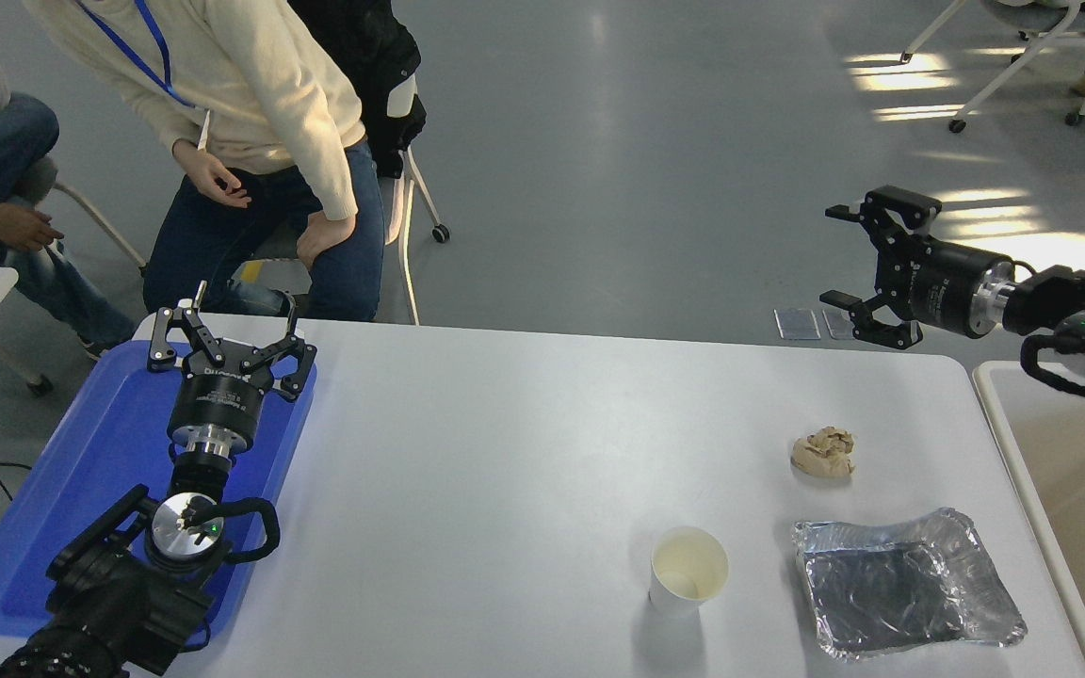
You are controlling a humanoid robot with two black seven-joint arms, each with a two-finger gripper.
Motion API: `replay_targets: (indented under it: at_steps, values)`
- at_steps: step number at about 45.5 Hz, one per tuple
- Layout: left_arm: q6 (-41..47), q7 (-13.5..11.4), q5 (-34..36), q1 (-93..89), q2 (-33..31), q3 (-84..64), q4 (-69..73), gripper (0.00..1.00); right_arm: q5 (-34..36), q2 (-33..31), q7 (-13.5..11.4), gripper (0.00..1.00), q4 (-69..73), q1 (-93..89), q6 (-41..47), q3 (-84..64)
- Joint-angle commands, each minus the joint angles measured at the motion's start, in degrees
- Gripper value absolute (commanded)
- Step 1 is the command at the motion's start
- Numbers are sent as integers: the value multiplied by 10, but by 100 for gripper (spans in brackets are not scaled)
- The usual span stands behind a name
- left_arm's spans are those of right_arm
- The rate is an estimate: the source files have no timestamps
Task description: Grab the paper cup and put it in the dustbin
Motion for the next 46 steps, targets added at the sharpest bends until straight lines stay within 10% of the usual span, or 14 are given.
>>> replay_targets:
  at_steps: [1, 46]
  values:
    - [0, 1, 0, 0, 0, 0, 0, 100, -13, 16, 0, 100, 21, 92, 2, -150]
    - [1, 1, 0, 1, 0, -1, 0, 100, -251, 52, 0, 100, 346, 329, -67, -363]
